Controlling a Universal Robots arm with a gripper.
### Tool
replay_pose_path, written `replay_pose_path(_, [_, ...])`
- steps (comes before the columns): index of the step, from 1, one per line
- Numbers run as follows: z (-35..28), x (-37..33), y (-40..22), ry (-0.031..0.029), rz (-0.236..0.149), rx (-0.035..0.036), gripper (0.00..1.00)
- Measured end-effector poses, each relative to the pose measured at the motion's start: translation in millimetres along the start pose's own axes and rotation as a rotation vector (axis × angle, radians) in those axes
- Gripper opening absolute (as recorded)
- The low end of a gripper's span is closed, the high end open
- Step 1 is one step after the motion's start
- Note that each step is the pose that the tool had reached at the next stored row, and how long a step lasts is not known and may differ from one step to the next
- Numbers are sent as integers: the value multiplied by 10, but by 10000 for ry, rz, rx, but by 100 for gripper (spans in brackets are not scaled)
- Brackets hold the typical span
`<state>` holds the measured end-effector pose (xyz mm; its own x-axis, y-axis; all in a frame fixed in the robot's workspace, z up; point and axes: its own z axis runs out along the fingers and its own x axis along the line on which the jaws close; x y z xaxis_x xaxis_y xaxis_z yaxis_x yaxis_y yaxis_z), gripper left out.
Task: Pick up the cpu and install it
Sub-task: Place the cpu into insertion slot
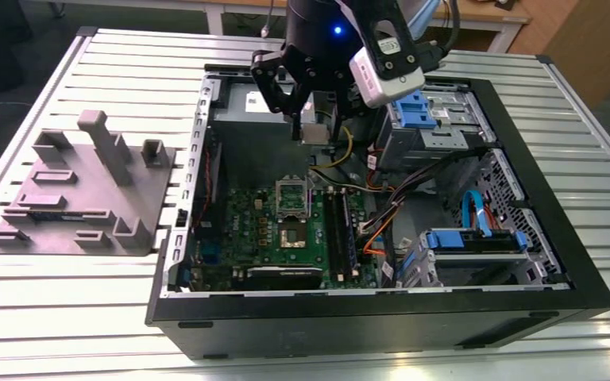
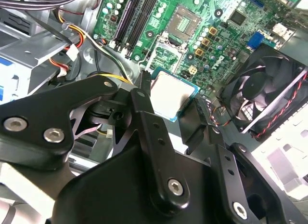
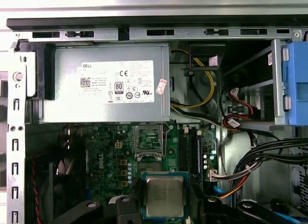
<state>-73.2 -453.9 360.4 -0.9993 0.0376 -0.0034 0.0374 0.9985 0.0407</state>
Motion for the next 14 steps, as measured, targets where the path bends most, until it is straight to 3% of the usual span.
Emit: replay_pose_path(14, [31,-1,-34,0,0,0,47])
